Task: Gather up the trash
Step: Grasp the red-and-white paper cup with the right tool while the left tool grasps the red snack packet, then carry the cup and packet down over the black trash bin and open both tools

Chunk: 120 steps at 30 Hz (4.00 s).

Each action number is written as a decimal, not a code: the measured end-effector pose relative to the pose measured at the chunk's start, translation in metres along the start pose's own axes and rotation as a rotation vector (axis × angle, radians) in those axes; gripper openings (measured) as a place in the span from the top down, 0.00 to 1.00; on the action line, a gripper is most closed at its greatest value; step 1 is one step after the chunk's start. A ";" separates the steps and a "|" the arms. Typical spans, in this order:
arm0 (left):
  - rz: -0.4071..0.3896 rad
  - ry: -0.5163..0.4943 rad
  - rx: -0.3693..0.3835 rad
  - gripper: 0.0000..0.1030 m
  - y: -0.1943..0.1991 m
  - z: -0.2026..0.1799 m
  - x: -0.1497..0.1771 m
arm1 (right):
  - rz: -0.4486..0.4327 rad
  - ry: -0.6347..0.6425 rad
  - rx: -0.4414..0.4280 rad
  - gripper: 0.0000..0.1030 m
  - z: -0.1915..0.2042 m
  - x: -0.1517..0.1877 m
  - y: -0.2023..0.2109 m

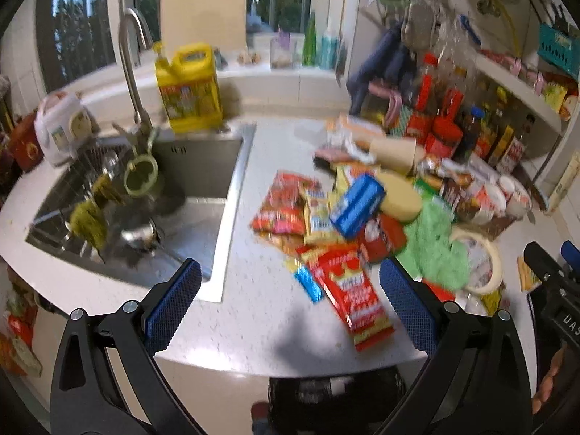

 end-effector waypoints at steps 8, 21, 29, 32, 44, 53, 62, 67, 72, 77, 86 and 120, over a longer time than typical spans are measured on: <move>0.181 -0.002 0.027 0.06 -0.035 0.009 0.030 | 0.120 -0.007 -0.028 0.05 -0.001 0.038 -0.032; 0.331 0.062 0.009 0.06 -0.079 0.037 0.053 | 0.183 0.040 -0.133 0.05 0.018 0.065 -0.066; 0.315 0.031 0.040 0.06 -0.085 0.039 0.055 | 0.200 0.128 -0.186 0.05 0.031 0.072 -0.099; 0.291 0.009 0.014 0.06 -0.085 0.039 0.055 | 0.220 0.170 -0.189 0.05 0.036 0.075 -0.118; 0.304 0.024 0.007 0.06 -0.092 0.042 0.059 | 0.291 0.220 -0.273 0.30 0.041 0.089 -0.155; 0.326 -0.054 0.094 0.06 -0.115 -0.013 0.058 | 0.161 0.091 -0.266 0.31 -0.006 0.072 -0.088; 0.351 -0.093 0.050 0.06 -0.162 -0.070 0.058 | 0.120 0.038 -0.212 0.31 -0.046 0.073 -0.052; 0.291 -0.093 -0.021 0.20 -0.163 -0.071 0.056 | 0.113 0.050 -0.218 0.30 -0.045 0.073 -0.046; 0.279 -0.052 0.011 0.49 -0.157 -0.053 0.049 | 0.116 0.045 -0.247 0.30 -0.041 0.074 -0.050; 0.249 -0.021 0.075 0.54 -0.139 -0.032 0.037 | 0.090 0.063 -0.280 0.30 -0.029 0.069 -0.046; 0.184 -0.010 0.166 0.64 -0.096 -0.023 0.035 | 0.068 0.072 -0.301 0.30 -0.017 0.062 -0.044; 0.854 -0.417 0.275 0.51 -0.197 -0.025 0.317 | 0.739 0.081 -0.286 0.27 -0.009 0.333 -0.163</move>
Point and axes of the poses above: each gripper's, at about its wrist camera, not at the fingertips, and y roughly against the way its jaws point, z to its left, x to its underside, the point moved 1 cm from there along -y, roughly the way its jaws point, and after that the axes turned 7 degrees about y, right-handed, at the moved point
